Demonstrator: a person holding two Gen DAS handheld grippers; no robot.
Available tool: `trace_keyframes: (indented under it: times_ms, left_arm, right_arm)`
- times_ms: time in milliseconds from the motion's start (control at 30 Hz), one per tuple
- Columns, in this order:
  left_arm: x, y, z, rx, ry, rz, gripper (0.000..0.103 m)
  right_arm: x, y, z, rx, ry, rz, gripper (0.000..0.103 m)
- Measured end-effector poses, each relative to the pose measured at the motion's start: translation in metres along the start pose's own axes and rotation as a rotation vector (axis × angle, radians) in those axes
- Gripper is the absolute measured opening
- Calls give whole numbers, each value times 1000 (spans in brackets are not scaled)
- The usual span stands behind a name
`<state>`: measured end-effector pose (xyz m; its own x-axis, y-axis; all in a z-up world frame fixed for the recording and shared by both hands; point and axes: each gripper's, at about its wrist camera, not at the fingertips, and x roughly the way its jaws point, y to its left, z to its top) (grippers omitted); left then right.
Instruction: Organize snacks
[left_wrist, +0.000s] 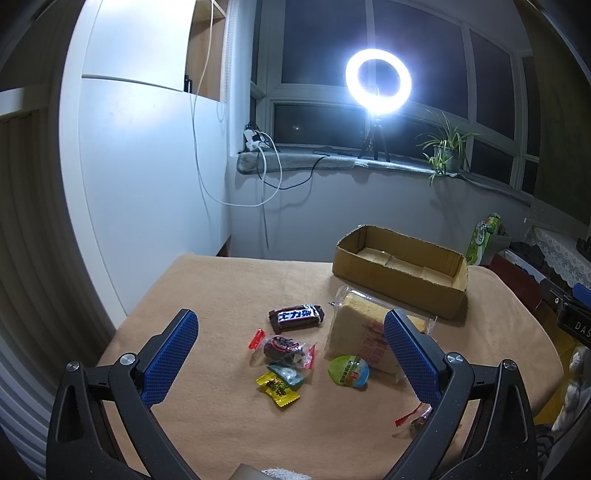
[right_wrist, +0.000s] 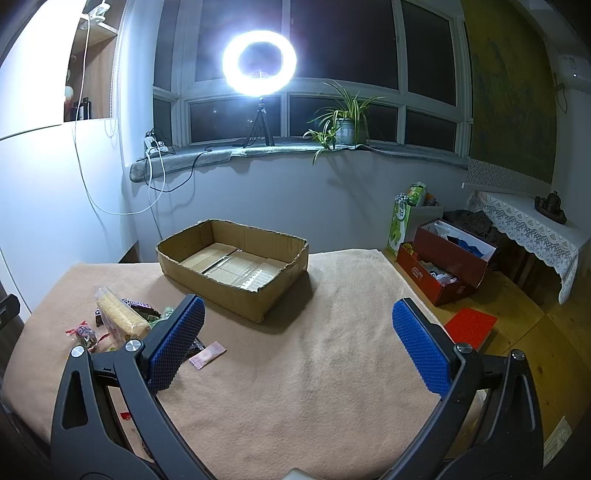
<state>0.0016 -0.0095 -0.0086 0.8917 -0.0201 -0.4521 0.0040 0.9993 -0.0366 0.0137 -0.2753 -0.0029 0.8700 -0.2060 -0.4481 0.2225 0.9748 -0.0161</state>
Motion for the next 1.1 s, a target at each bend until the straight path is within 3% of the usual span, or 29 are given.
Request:
trace_keyframes:
  times_ms: [1100]
  left_arm:
    - [0,-1,2,8,-3,-8,101]
  right_arm:
    - [-1,2,-3,-1,1,2,103]
